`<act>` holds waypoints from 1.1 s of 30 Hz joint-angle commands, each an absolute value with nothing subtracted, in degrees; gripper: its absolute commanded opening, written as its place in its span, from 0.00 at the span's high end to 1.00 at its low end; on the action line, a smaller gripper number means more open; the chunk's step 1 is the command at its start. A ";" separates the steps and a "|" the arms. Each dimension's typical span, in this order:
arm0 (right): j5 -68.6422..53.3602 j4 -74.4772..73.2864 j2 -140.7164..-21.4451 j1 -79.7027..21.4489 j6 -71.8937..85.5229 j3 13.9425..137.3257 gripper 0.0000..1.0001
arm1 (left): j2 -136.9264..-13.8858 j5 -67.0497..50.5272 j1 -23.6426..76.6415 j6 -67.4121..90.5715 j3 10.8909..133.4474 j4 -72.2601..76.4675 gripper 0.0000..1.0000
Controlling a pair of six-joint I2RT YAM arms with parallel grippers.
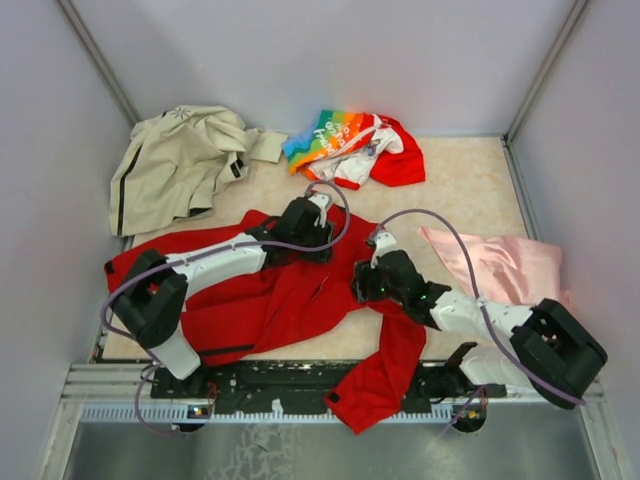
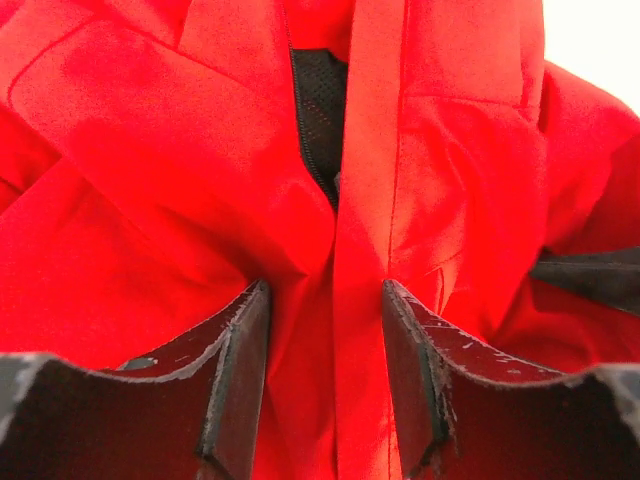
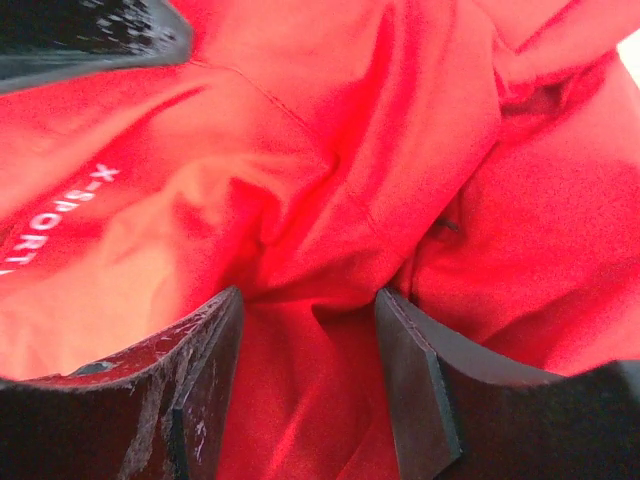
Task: Zip up the jacket
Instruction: Zip the zipper on the jacket.
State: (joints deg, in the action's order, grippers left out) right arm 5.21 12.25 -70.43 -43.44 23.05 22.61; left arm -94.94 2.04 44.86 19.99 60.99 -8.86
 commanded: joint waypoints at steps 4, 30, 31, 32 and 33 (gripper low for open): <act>-6.63 7.58 -65.72 -36.95 14.22 31.01 0.43 | -89.59 5.88 44.74 17.41 59.94 -8.98 0.46; -33.21 1.71 -103.87 -20.76 -1.65 60.42 0.39 | -99.13 1.89 37.02 18.04 62.43 -5.41 0.45; -33.51 1.27 -104.42 -20.95 -1.90 60.54 0.39 | -99.97 1.30 36.52 18.27 62.48 -5.26 0.47; -33.89 0.41 -104.94 -21.15 -2.28 60.72 0.39 | -101.16 0.70 36.03 18.52 62.57 -4.90 0.50; -34.12 0.12 -105.57 -21.32 -2.89 60.84 0.40 | -101.99 0.10 35.55 18.66 62.76 -4.85 0.53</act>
